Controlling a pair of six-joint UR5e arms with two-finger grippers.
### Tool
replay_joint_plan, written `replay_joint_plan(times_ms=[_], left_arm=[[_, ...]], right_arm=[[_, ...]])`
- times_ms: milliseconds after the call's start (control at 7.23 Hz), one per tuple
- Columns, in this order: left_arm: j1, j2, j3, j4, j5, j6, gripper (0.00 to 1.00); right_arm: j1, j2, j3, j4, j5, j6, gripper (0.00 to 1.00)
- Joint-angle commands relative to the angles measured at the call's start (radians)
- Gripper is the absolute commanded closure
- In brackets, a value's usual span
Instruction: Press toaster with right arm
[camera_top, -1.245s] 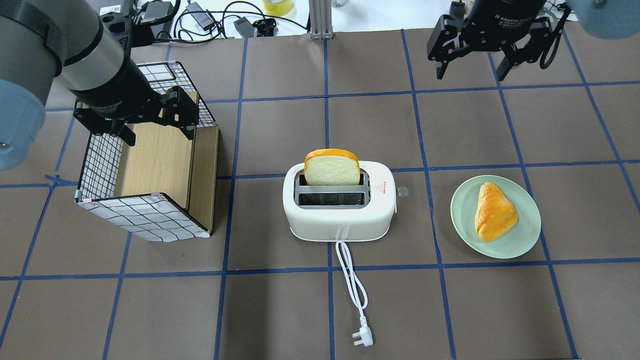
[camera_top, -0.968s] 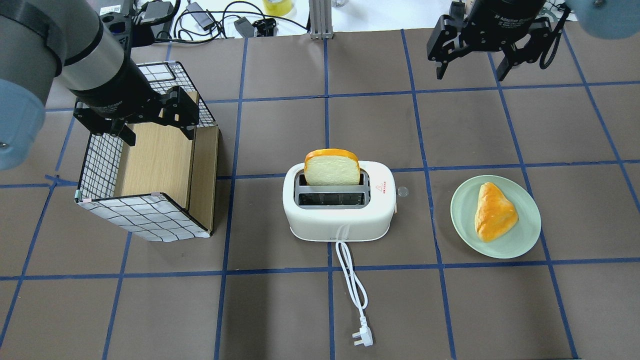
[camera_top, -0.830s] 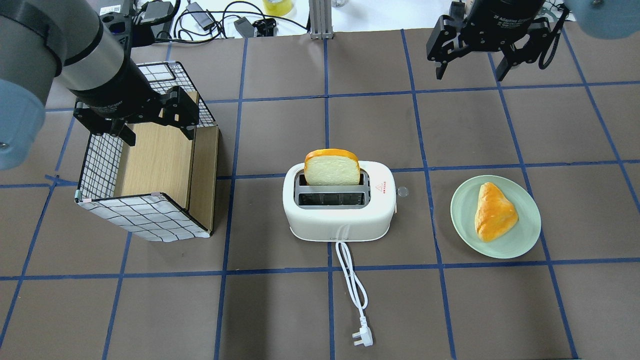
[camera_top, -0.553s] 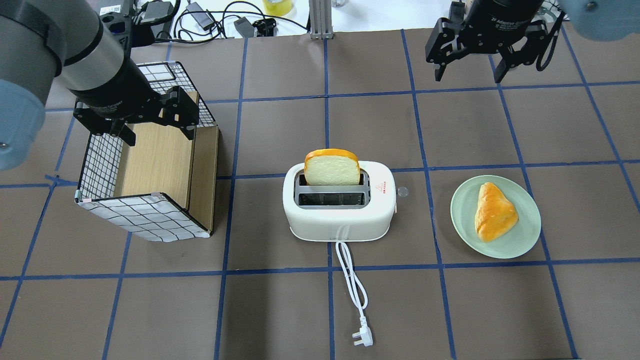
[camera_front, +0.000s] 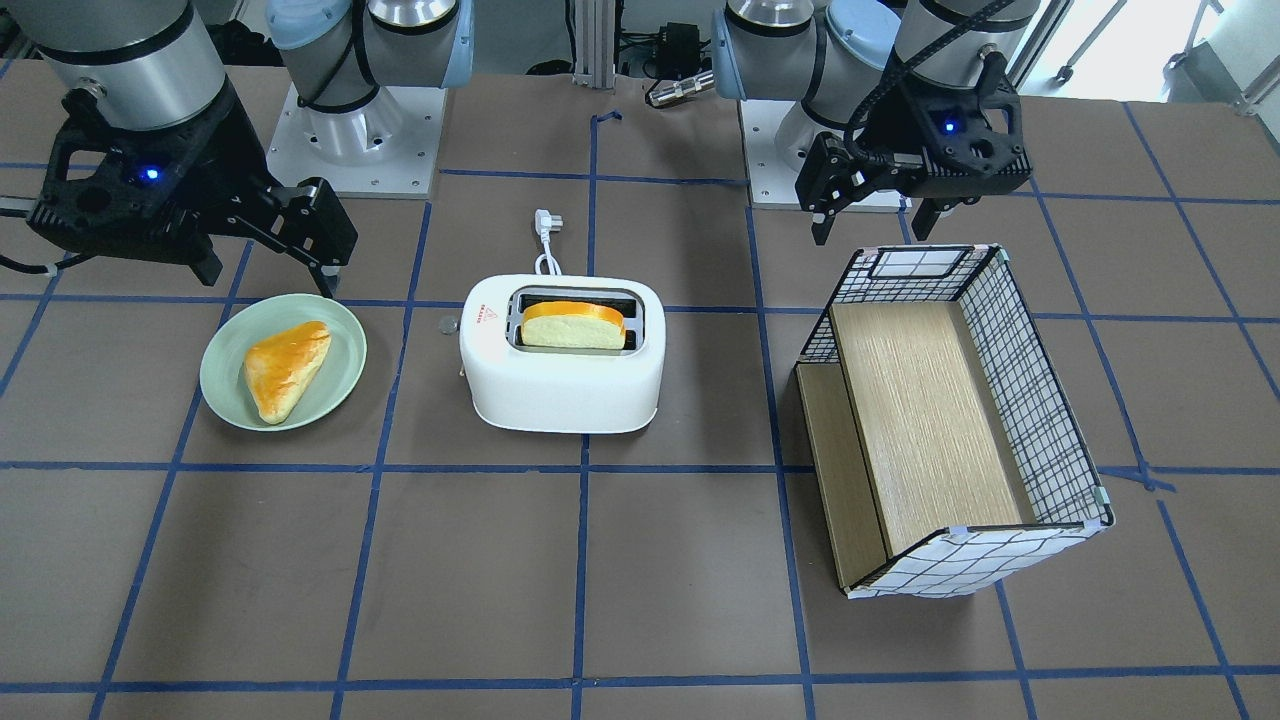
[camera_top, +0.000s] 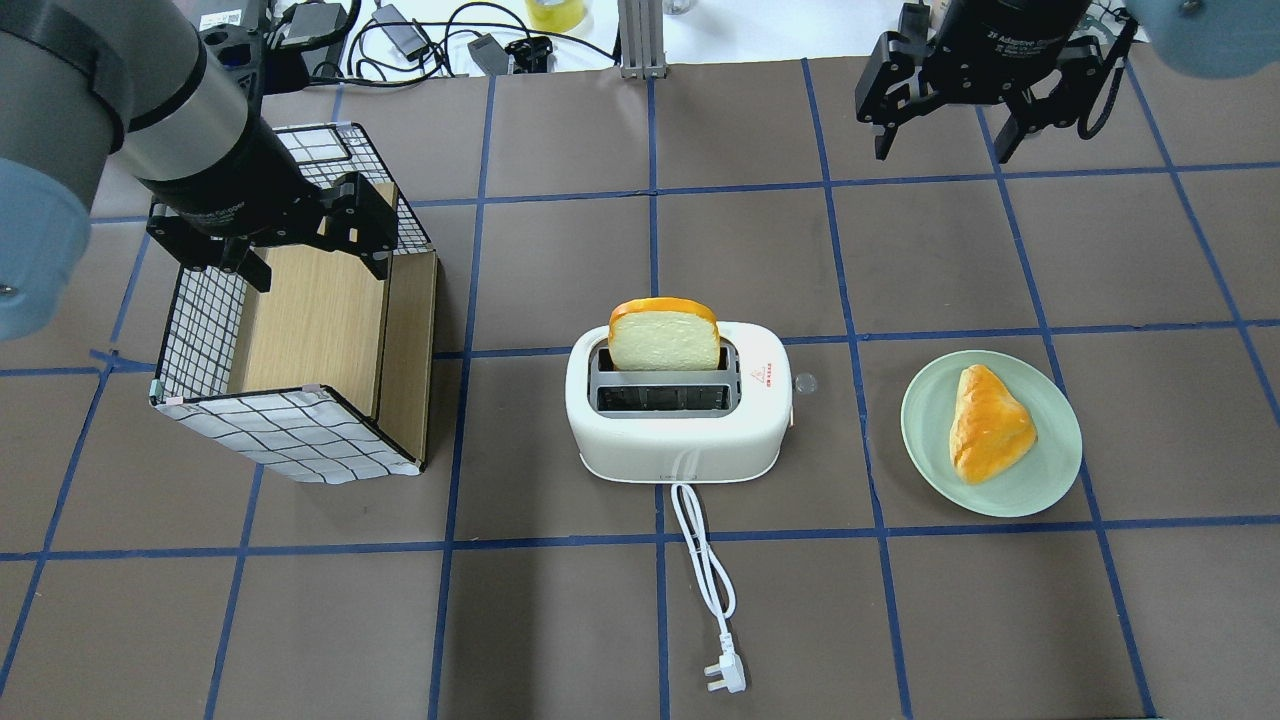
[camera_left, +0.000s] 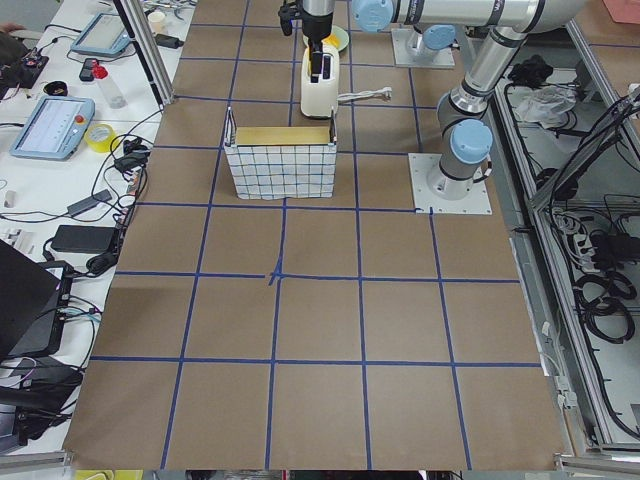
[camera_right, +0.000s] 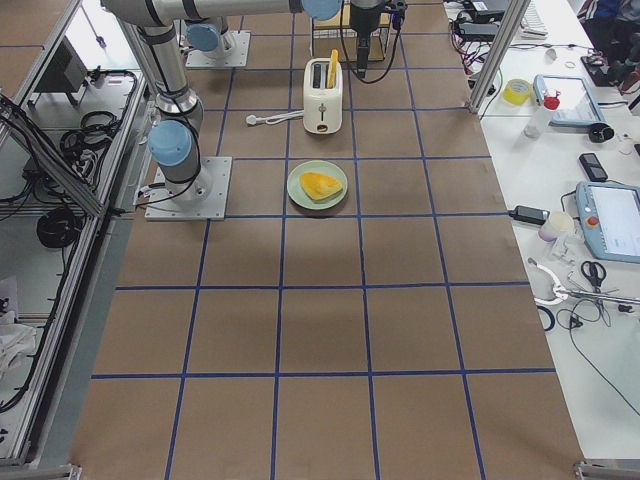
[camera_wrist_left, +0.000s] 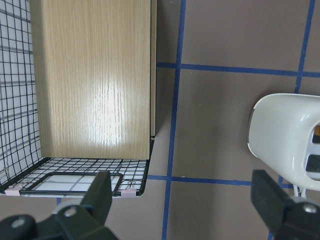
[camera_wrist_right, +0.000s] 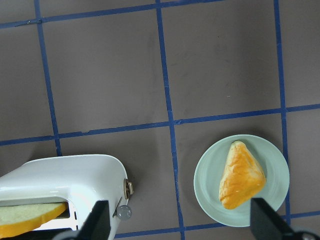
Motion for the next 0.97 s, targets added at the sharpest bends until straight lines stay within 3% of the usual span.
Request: replay_joint_plan(times_ms=[0, 691, 830], left_arm=[[0.000, 0.000, 0.000, 0.000, 0.000, 0.000, 0.00], [0.000, 0.000, 0.000, 0.000, 0.000, 0.000, 0.00], [0.002, 0.000, 0.000, 0.000, 0.000, 0.000, 0.00]], right_arm=[[0.000, -0.001, -0.009, 0.003, -0.015, -0.001, 0.00], [-0.012, 0.002, 0.003, 0.012, -0.001, -0.004, 0.03], [-0.018, -0.001, 0.005, 0.009, 0.008, -0.007, 0.49]])
